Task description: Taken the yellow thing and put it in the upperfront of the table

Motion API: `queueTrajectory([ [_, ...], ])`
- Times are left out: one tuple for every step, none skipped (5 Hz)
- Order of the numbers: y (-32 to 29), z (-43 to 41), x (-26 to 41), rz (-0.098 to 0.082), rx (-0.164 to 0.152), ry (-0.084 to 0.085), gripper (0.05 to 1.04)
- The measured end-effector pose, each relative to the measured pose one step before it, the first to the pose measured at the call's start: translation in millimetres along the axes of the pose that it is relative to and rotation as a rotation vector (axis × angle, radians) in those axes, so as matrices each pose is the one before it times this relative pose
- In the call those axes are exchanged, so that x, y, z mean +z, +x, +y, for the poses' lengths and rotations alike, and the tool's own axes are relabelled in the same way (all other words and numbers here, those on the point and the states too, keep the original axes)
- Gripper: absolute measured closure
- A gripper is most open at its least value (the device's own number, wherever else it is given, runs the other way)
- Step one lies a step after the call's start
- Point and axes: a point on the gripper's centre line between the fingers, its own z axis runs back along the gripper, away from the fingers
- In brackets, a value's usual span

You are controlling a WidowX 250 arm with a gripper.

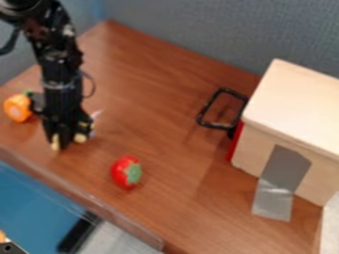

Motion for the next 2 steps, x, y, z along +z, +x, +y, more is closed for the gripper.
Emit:
queueTrajectory([
  [36.24, -13.57, 28.98, -0.1008, -0.027, 0.0131, 0.992],
  [43.56, -1.07, 16.66, -0.0853, 0.006, 0.0146, 0.996],
])
